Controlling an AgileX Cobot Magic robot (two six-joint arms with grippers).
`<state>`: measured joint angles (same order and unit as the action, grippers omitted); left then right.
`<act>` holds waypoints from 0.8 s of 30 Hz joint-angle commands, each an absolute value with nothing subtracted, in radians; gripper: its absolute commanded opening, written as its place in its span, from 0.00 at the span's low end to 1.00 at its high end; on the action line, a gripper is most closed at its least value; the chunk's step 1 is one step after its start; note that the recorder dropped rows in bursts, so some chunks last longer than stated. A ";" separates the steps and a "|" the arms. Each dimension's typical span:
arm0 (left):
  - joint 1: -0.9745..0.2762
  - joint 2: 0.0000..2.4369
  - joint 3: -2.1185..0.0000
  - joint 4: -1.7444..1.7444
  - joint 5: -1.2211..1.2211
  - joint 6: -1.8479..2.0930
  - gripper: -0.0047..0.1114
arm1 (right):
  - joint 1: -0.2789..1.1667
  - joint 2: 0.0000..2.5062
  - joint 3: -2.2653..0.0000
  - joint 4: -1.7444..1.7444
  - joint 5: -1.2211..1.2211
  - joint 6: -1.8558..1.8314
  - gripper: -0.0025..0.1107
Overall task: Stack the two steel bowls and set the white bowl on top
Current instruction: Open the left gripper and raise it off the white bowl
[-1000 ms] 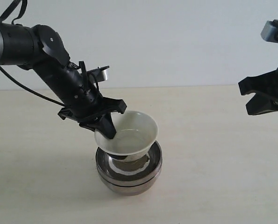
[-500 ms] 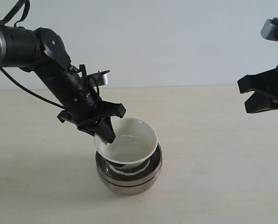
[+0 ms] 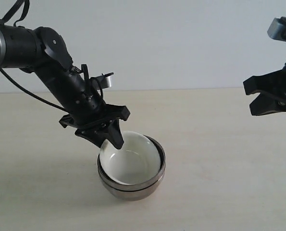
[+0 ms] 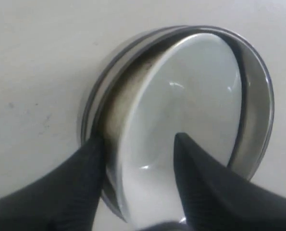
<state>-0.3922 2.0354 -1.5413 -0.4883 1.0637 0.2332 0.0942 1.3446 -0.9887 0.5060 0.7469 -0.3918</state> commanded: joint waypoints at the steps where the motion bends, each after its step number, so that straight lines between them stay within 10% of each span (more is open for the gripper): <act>1: -0.392 2.003 -1.577 -0.434 1.101 0.223 0.40 | 0.090 1.337 -0.986 0.514 0.749 -0.413 0.02; 10: -0.392 1.969 -1.579 -0.423 1.046 0.214 0.07 | 0.090 1.337 -0.986 0.540 0.757 -0.434 0.02; 24: -0.392 2.039 -1.570 -0.393 0.993 0.213 0.07 | 0.092 1.337 -0.986 0.592 0.767 -0.476 0.02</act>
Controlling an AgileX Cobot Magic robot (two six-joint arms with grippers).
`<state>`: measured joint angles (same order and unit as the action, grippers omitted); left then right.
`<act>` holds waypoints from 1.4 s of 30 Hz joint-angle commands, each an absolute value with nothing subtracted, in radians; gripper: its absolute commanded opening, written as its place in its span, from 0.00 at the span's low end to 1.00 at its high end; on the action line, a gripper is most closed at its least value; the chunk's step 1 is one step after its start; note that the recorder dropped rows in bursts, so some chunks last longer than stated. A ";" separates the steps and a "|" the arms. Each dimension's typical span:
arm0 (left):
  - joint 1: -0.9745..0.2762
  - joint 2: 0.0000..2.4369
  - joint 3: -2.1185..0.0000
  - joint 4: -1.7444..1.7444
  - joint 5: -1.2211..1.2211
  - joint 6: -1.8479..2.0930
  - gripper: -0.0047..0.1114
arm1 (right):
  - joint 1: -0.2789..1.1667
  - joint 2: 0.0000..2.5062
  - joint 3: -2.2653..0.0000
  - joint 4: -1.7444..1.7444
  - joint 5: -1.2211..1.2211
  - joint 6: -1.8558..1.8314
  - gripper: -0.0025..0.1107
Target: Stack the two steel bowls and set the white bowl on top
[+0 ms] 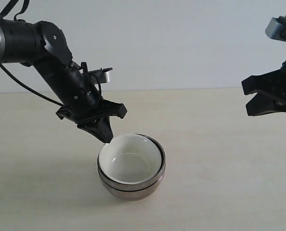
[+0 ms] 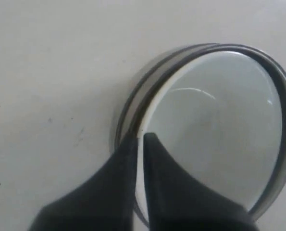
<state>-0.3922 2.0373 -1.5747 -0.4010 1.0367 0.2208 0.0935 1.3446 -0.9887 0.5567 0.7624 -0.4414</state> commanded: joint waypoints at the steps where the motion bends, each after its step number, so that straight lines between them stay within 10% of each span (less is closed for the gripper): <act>1: -0.392 2.041 -1.570 -0.399 0.984 0.213 0.07 | 0.092 1.337 -0.986 0.602 0.768 -0.487 0.02; 42: -0.394 1.804 -1.461 -0.377 0.973 0.225 0.07 | 0.092 1.337 -0.986 0.649 0.787 -0.538 0.02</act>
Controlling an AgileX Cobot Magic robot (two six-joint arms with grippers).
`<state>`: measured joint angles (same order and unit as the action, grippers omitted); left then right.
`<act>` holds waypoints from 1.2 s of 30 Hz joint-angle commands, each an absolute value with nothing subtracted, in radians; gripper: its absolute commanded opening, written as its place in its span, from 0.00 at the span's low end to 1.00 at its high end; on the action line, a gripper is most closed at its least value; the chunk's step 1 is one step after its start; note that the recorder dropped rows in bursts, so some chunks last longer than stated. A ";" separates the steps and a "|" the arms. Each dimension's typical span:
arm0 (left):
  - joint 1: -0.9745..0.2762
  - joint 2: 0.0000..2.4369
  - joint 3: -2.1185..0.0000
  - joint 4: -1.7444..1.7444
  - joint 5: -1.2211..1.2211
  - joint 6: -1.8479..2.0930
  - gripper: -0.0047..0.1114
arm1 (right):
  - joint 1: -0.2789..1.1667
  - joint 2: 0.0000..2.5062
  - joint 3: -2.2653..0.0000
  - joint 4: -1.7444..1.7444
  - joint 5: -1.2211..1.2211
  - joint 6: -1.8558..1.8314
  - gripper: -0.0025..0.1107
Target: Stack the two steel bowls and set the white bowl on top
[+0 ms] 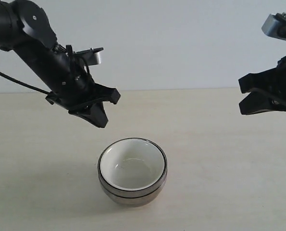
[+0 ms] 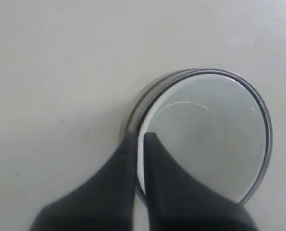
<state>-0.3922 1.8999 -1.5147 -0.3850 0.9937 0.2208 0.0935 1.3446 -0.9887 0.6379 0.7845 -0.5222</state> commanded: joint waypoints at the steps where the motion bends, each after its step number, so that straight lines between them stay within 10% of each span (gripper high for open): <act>1: -0.394 1.777 -1.437 -0.377 0.940 0.223 0.07 | 0.092 1.337 -0.986 0.649 0.788 -0.538 0.02; 18: -0.396 1.045 -0.720 -0.796 0.350 0.404 0.07 | 0.092 0.901 -0.768 0.815 0.555 -0.508 0.02; 36: -0.396 0.367 -0.340 -1.105 0.252 0.599 0.07 | 0.092 0.135 -0.501 0.834 0.646 -0.386 0.02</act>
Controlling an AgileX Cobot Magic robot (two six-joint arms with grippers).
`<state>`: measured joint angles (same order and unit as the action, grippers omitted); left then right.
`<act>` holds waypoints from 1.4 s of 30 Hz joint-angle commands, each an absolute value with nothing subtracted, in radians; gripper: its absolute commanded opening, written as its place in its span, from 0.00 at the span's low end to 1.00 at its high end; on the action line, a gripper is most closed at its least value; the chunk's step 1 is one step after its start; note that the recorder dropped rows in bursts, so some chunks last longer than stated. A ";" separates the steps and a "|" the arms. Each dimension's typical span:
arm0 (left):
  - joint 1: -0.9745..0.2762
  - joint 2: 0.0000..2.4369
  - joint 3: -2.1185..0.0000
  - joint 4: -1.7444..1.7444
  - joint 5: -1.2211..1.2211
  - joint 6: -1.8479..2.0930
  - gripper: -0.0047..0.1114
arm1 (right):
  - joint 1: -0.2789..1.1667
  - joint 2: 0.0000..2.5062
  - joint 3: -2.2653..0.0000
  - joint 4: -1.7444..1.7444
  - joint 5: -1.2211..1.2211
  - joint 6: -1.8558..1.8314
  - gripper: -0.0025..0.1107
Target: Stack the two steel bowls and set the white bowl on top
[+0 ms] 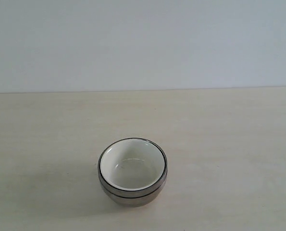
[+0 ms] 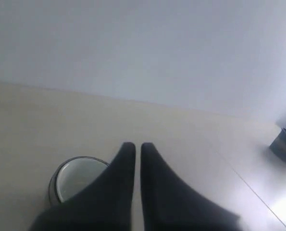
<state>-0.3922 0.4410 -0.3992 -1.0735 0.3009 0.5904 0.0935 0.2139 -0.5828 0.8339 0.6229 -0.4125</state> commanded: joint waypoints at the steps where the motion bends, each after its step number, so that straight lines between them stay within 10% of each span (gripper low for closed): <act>1: -0.396 0.356 -0.319 -1.115 0.239 0.599 0.07 | 0.092 0.117 -0.473 0.842 0.641 -0.366 0.02; 35: -0.419 0.285 -0.130 -1.103 0.331 0.637 0.07 | 0.092 0.044 -0.203 0.870 0.560 -0.295 0.02; 42: -0.239 0.070 -0.130 -1.076 0.232 0.729 0.07 | 0.092 0.044 -0.203 0.870 0.560 -0.295 0.02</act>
<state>-0.3165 0.1469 -0.1336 -1.0865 0.2972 0.7024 0.0935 0.0504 -0.2063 0.8674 0.5605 -0.2944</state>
